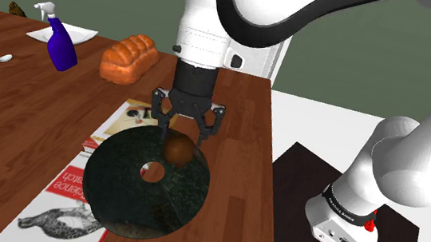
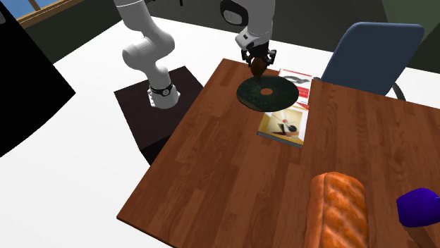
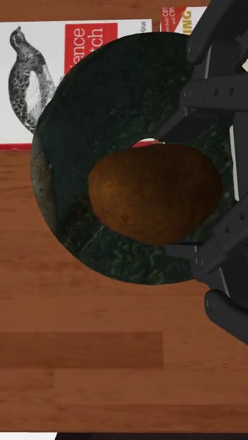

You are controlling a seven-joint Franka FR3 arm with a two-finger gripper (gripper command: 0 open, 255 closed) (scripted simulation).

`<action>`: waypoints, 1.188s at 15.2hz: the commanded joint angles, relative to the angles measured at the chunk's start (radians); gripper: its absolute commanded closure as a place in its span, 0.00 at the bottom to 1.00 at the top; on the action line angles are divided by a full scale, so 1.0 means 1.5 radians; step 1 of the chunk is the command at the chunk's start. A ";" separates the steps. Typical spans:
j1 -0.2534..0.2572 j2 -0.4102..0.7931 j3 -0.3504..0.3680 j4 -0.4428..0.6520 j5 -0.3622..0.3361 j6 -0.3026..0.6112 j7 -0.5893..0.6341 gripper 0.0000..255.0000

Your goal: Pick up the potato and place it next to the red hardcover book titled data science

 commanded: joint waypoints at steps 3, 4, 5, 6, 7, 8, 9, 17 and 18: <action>0.024 0.026 0.045 0.024 -0.004 0.025 0.069 1.00; 0.030 0.034 0.057 0.031 -0.007 0.031 0.087 1.00; 0.036 0.043 0.068 0.039 -0.010 0.037 0.106 1.00; 0.042 0.052 0.079 0.048 -0.015 0.043 0.125 1.00; 0.048 0.062 0.091 0.057 -0.021 0.050 0.145 1.00; 0.054 0.073 0.102 0.067 -0.028 0.056 0.165 1.00; 0.060 0.085 0.113 0.078 -0.037 0.062 0.186 1.00; 0.104 0.183 0.171 0.145 -0.117 0.109 0.319 1.00; 0.105 0.186 0.171 0.139 -0.118 0.117 0.319 1.00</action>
